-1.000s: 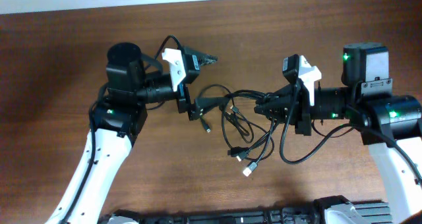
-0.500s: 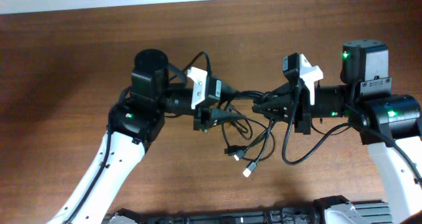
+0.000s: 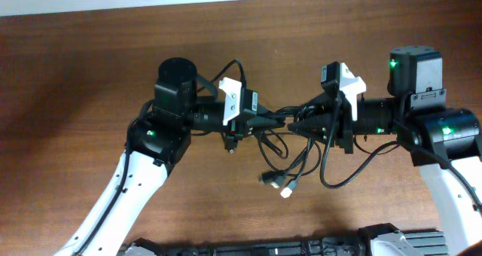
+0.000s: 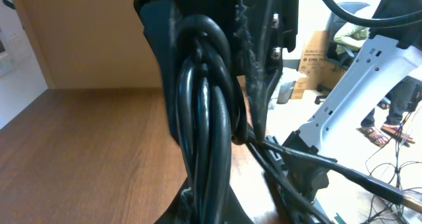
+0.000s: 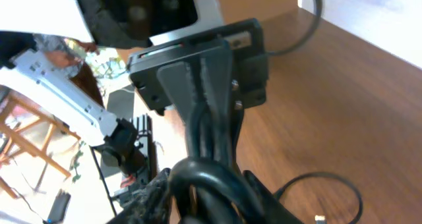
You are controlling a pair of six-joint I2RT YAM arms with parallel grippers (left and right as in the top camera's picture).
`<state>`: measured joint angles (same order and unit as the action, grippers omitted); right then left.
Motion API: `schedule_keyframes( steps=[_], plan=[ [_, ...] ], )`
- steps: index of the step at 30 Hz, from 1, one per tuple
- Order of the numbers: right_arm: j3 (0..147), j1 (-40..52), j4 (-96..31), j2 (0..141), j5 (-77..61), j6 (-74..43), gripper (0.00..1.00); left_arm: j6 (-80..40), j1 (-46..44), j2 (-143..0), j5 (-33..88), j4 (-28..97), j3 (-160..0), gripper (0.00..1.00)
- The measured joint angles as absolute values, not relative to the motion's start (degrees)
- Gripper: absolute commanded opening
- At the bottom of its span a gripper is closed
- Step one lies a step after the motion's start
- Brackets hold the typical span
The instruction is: Untangle cables
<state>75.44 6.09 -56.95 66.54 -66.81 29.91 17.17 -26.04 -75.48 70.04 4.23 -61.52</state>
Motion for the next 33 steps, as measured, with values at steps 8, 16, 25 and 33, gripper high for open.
schedule_keyframes(
  steps=[8,16,25,33],
  plan=[
    [75.4,6.1,-56.8,66.6,-56.9,29.8,0.89,17.2,-25.8,-75.5,68.8,5.2,-61.5,0.0],
    [75.4,6.1,-56.8,63.5,-47.4,29.8,0.89,17.2,-21.6,-75.5,67.5,7.0,-61.5,0.0],
    [75.4,6.1,-58.5,55.6,-37.5,29.8,0.56,17.2,-21.1,-75.5,67.8,6.0,-61.5,0.0],
    [75.4,6.0,-58.8,54.6,-35.6,30.0,0.55,12.5,-21.1,-75.5,70.6,-1.3,-61.5,0.0]
  ],
)
